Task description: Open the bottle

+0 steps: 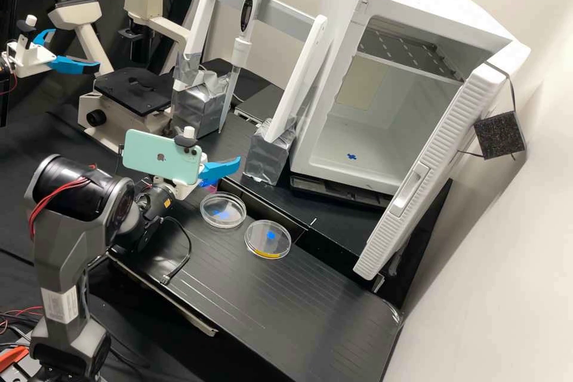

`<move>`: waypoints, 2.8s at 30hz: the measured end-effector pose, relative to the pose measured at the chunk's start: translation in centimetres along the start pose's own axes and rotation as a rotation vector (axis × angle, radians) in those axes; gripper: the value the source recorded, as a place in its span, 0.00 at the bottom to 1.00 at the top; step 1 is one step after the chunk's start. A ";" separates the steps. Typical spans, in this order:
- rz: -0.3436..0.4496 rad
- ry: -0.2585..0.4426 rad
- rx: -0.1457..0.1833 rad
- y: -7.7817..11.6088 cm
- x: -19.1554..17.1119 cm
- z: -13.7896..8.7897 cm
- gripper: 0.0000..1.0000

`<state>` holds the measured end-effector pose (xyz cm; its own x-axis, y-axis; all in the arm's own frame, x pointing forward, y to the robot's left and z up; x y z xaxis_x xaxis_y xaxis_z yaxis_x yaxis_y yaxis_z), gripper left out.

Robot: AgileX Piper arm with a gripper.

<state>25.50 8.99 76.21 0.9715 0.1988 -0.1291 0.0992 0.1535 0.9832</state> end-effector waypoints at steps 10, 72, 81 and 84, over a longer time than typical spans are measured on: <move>-0.011 -0.015 0.000 -0.4 0.4 0.3 0.00; 0.003 0.028 -0.020 0.6 -0.7 0.1 0.00; 0.045 0.027 0.008 1.8 -1.7 0.4 0.00; 0.054 0.031 0.028 2.3 -2.5 0.6 0.00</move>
<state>23.45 8.25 78.84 0.9686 0.2356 -0.0794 0.0534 0.1147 0.9920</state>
